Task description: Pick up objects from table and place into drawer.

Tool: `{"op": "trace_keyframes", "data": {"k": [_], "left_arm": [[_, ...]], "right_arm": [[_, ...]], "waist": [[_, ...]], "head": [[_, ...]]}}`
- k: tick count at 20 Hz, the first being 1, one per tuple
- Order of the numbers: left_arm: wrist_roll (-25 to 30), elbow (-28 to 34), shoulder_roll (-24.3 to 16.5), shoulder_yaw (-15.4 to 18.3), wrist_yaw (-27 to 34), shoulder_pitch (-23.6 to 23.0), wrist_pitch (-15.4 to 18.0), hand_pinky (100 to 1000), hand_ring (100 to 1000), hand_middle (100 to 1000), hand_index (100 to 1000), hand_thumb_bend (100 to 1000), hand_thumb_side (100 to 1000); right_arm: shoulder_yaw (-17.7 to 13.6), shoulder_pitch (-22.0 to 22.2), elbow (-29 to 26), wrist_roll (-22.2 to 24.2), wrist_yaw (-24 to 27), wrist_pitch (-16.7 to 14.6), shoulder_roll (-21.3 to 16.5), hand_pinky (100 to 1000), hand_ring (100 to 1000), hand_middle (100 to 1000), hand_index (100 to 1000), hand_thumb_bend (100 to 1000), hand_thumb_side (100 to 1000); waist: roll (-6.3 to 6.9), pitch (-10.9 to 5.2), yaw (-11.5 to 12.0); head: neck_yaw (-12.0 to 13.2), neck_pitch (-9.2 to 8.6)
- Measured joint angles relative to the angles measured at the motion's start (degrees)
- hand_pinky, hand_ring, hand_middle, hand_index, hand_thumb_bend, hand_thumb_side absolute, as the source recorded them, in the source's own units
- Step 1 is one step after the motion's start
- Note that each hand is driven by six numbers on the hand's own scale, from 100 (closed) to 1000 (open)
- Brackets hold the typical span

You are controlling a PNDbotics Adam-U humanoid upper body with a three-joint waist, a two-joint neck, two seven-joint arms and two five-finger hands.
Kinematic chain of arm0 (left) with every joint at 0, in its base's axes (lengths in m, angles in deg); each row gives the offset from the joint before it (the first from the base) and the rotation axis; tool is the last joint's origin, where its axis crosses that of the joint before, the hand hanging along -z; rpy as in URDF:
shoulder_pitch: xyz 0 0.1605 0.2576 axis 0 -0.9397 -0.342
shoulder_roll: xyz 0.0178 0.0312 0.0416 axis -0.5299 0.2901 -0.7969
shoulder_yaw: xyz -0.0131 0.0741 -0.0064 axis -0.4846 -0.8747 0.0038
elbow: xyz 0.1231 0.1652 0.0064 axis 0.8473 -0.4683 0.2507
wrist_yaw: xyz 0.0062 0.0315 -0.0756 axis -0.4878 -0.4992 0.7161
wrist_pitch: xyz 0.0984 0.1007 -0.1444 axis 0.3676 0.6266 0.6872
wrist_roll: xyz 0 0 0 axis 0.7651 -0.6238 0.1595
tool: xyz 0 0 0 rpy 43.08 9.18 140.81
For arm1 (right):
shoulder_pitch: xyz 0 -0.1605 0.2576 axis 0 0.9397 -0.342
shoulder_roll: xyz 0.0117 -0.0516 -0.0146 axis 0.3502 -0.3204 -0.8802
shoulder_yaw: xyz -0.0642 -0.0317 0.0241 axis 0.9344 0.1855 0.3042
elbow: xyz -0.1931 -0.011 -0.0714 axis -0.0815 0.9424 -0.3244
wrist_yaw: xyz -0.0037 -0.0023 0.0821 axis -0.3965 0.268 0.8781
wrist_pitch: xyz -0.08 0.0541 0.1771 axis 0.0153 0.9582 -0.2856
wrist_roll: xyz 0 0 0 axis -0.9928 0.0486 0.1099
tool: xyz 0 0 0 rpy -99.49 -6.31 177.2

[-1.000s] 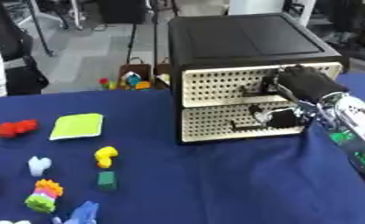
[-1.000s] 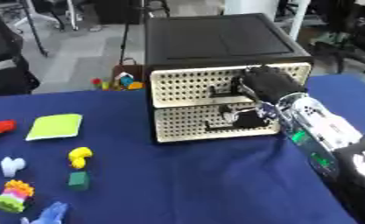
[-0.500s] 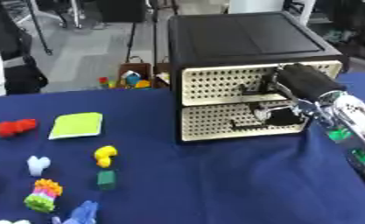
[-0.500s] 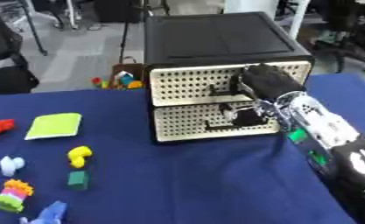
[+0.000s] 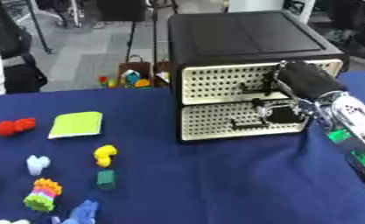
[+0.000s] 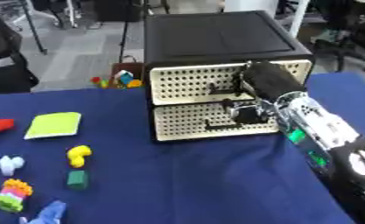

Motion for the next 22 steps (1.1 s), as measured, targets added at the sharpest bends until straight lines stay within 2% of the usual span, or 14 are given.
{"op": "trace_keyframes", "data": {"k": [9,11,13,22], "left_arm": [[0.24,0.00,0.01,-0.02,0.53,0.04,0.24,692,759,796,866,384,1000],[0.27,0.00,0.01,-0.02,0.62,0.04,0.26,692,759,797,866,384,1000],[0.34,0.00,0.01,-0.02,0.66,0.05,0.34,692,759,797,866,383,1000],[0.50,0.00,0.01,-0.04,1.11,0.15,0.49,691,759,797,861,379,1000]], "right_arm": [[0.73,0.48,-1.24,-1.00,-2.01,1.23,-0.07,100,100,100,462,246,369],[0.84,0.60,-1.63,-1.09,-2.03,1.30,-0.19,100,100,100,457,277,350],[1.04,0.88,-1.90,-1.09,-2.08,1.30,-0.40,100,100,100,474,261,331],[1.50,1.43,-1.86,0.17,-3.35,1.04,-0.53,100,100,100,434,246,236]], "waist": [[-0.04,-0.02,-0.08],[-0.05,-0.03,-0.12],[-0.05,-0.04,-0.17],[-0.16,-0.11,-0.17]], "head": [[-0.08,-0.23],[-0.09,-0.28],[-0.11,-0.43],[-0.35,-0.46]]}}
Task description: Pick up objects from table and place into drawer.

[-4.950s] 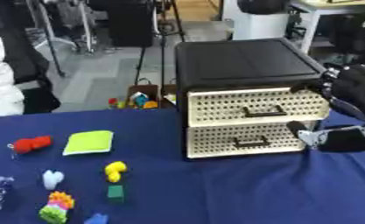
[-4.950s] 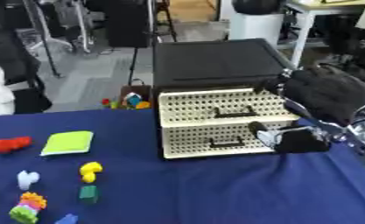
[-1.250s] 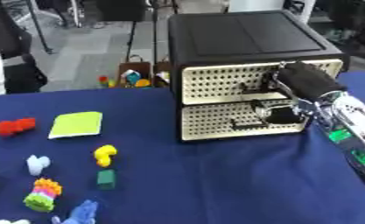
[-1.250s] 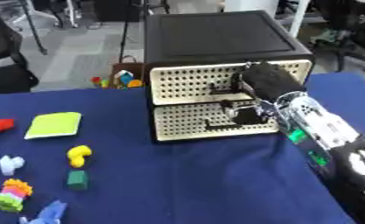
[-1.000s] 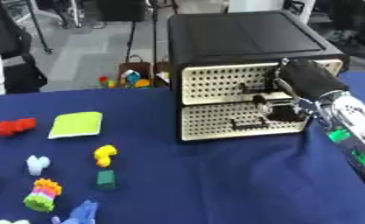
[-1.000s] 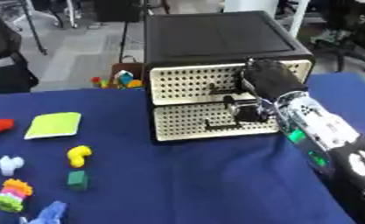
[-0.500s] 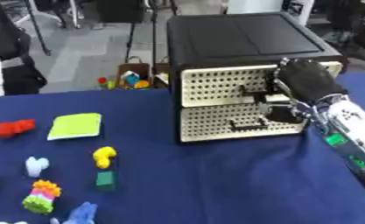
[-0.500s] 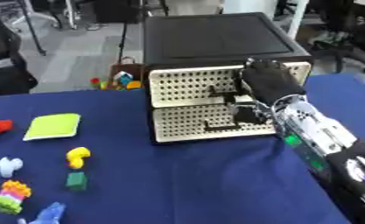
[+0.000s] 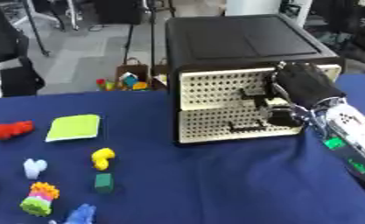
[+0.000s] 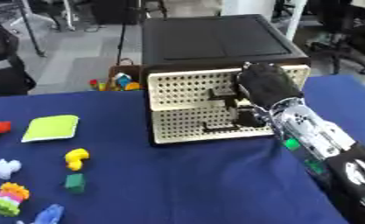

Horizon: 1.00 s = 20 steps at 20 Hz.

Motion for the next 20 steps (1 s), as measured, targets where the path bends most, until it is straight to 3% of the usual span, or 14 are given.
{"op": "trace_keyframes", "data": {"k": [9,20], "left_arm": [[0.10,0.00,0.44,-0.01,0.27,0.33,0.10,691,759,798,860,375,1000],[0.10,0.00,0.44,-0.02,0.43,0.34,0.12,691,759,798,859,376,1000]], "right_arm": [[0.23,0.82,0.06,0.16,-0.51,0.01,-0.27,100,100,100,383,247,235],[-0.19,2.67,-2.06,-4.92,0.14,2.10,-0.53,100,100,100,281,265,247]], "waist": [[-0.06,0.01,-0.11],[0.09,0.26,-0.20]], "head": [[0.33,-0.05],[0.44,-0.12]]}}
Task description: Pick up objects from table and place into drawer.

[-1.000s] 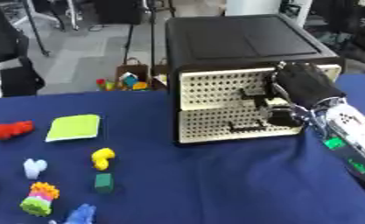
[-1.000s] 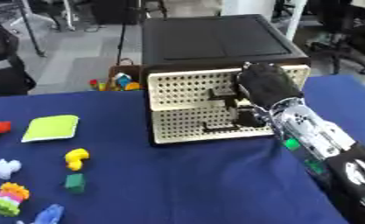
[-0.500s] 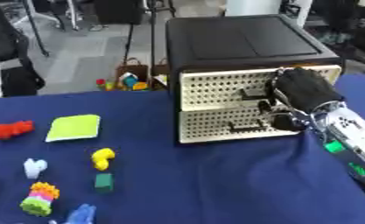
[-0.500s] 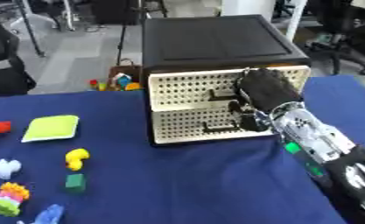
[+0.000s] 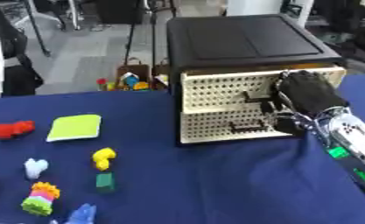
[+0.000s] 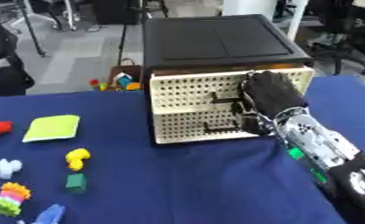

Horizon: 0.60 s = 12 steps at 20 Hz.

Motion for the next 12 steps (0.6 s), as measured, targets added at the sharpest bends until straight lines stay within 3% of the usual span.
{"op": "trace_keyframes", "data": {"k": [12], "left_arm": [[0.02,0.00,0.01,-0.02,0.05,0.02,0.04,691,759,799,859,374,1000]], "right_arm": [[-0.35,3.09,-5.86,-1.53,1.52,2.08,-1.50,100,100,100,263,257,251]], "waist": [[0.04,0.22,-0.29]], "head": [[0.40,-0.50]]}}
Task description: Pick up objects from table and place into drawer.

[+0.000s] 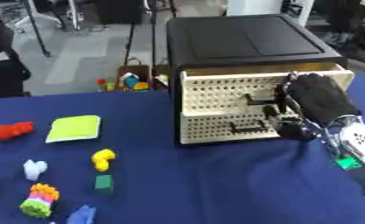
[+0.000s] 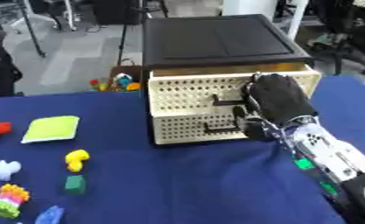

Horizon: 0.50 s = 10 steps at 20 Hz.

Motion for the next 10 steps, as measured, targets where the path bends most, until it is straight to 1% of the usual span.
{"op": "trace_keyframes", "data": {"k": [4,10], "left_arm": [[0.07,0.00,0.00,0.00,0.06,0.01,0.07,691,759,800,859,373,1000],[0.03,0.00,0.00,-0.01,0.19,0.02,0.15,691,759,800,859,372,1000]], "right_arm": [[-0.34,1.03,-1.78,0.44,0.16,0.48,-0.12,100,100,100,263,261,250],[-0.69,2.74,-3.65,0.67,0.36,1.12,-0.41,100,100,100,262,266,248]], "waist": [[0.00,0.00,-0.09],[0.02,0.00,-0.27]], "head": [[0.02,-0.37],[0.04,-0.40]]}}
